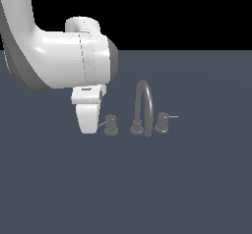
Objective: Turn on the faucet by rotating a designated handle.
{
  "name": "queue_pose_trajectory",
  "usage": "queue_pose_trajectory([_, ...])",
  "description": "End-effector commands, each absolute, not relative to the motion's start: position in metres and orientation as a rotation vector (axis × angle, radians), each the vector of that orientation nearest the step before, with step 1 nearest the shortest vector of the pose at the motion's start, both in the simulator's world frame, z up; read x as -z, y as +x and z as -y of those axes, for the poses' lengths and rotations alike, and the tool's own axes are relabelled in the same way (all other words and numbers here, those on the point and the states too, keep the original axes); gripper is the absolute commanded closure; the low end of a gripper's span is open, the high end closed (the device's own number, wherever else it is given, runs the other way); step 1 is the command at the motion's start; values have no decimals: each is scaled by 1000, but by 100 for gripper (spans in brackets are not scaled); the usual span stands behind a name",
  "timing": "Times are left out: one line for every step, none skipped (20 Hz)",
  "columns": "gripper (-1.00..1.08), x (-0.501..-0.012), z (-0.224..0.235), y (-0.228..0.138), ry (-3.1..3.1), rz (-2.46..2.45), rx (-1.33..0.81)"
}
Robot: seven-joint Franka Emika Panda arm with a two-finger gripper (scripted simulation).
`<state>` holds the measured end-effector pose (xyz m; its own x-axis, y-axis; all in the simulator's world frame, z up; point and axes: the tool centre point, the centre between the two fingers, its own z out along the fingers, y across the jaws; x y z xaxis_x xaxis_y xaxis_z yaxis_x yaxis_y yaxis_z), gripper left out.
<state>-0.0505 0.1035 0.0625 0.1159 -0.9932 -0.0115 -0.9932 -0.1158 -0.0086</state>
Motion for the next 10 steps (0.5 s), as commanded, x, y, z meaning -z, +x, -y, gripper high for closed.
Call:
queue_pose_trajectory([108,-63,-83,-55,-2321,-2109,-2])
queue_pose_trajectory([108,-63,-78,-57,-2319,-2112,-2])
queue_pose_trajectory([108,-63,-73,-59,-2318,-2115,-1])
queue_pose_trajectory([108,-63,-69,-61,-2316,-2118,-1])
queue_pose_trajectory([108,-63,-64,-63,-2315,-2121,-1])
queue_pose_trajectory([108,-63,-59,-66,-2313,-2124,0])
queue_pose_trajectory([108,-63,-54,-68,-2312,-2127,0])
queue_pose_trajectory([108,-63,-54,-68,-2312,-2127,0])
queue_pose_trajectory([108,-62,-84,-68,-2353,-2065,-10])
queue_pose_trajectory([108,-62,-77,-66,-2348,-2072,-9])
